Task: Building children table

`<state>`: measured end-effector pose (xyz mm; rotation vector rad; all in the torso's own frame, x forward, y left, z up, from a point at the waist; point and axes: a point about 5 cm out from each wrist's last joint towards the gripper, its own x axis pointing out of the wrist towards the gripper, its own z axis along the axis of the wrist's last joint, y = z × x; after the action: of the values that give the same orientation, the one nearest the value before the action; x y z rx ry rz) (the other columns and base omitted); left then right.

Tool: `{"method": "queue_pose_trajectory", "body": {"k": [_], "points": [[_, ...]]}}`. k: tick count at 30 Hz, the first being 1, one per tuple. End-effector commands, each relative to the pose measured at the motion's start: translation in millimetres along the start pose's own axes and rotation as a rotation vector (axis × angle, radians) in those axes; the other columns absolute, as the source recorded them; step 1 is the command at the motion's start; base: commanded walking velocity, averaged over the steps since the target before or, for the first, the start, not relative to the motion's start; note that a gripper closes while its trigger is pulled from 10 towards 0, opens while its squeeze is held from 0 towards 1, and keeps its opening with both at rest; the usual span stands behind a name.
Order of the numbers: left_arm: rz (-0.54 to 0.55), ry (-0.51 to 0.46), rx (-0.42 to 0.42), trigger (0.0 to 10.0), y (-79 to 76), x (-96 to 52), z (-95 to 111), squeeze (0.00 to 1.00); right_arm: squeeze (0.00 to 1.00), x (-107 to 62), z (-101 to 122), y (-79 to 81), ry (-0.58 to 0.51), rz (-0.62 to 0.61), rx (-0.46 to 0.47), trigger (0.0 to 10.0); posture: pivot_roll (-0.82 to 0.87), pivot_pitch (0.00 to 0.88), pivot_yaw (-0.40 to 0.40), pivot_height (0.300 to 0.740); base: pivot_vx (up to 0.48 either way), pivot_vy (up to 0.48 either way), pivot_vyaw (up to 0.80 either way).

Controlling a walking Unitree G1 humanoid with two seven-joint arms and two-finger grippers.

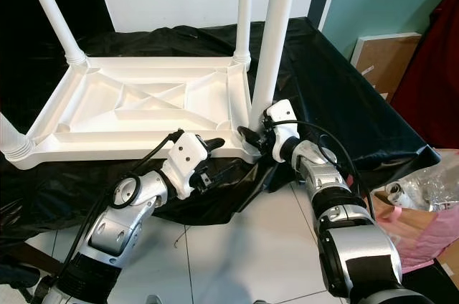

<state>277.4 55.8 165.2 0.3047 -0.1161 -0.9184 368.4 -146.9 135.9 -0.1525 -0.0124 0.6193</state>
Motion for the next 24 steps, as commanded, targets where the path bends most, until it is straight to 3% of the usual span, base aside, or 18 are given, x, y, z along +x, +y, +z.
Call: {"method": "queue_pose_trajectory", "body": {"k": [1, 9, 12, 13, 15, 17, 19, 21, 24], "points": [[0.049, 0.013, -0.011, 10.0, 0.9, -1.3, -3, 0.00, 0.00, -6.5, -25, 5.3, 0.098, -0.076, 0.037, 10.0, -0.01, 0.044, -0.040, 0.740, 0.000, 0.000, 0.00], [0.045, 0.013, -0.015, 10.0, -0.3, -0.3, -4, 0.00, 0.00, -3.3, -27, 10.9, 0.080, -0.196, 0.090, 10.0, -0.01, 0.046, -0.039, 0.740, 0.000, 0.000, 0.00], [0.049, 0.014, -0.013, 10.0, -0.4, 0.4, -4, 0.00, 0.00, -0.4, -31, 18.3, 0.069, -0.449, 0.189, 10.0, -0.02, 0.049, -0.044, 0.740, 0.000, 0.000, 0.00], [0.049, 0.014, -0.013, 10.0, -0.4, 0.4, -4, 0.00, 0.00, -0.4, -31, 18.3, 0.069, -0.449, 0.189, 10.0, -0.02, 0.049, -0.044, 0.740, 0.000, 0.000, 0.00], [0.053, 0.014, -0.014, 10.0, -0.6, 1.0, -4, 0.00, 0.00, 0.9, -29, 27.0, 0.043, -0.607, 0.225, 10.0, -0.02, 0.052, -0.043, 0.740, 0.000, 0.000, 0.00], [0.054, 0.015, -0.015, 10.0, -1.1, 1.5, -4, 0.00, 0.00, 1.6, -28, 32.0, 0.033, -0.655, 0.237, 10.0, -0.03, 0.057, -0.043, 0.740, 0.000, 0.000, 0.00], [0.054, 0.015, -0.015, 10.0, -1.1, 1.5, -4, 0.00, 0.00, 1.6, -28, 32.0, 0.033, -0.655, 0.237, 10.0, -0.03, 0.057, -0.043, 0.740, 0.000, 0.000, 0.00], [0.050, 0.014, -0.022, 10.0, -3.9, 3.0, -5, 0.00, 0.00, 8.8, -23, 50.7, -0.007, -0.575, 0.263, 10.0, -0.03, 0.057, -0.043, 0.740, 0.000, 0.000, 0.00], [0.046, 0.015, -0.026, 10.0, -5.2, 3.4, -5, 0.00, 0.00, 9.3, -21, 57.3, -0.029, -0.528, 0.276, 10.0, -0.03, 0.058, -0.044, 0.740, 0.000, 0.000, 0.00]]}}
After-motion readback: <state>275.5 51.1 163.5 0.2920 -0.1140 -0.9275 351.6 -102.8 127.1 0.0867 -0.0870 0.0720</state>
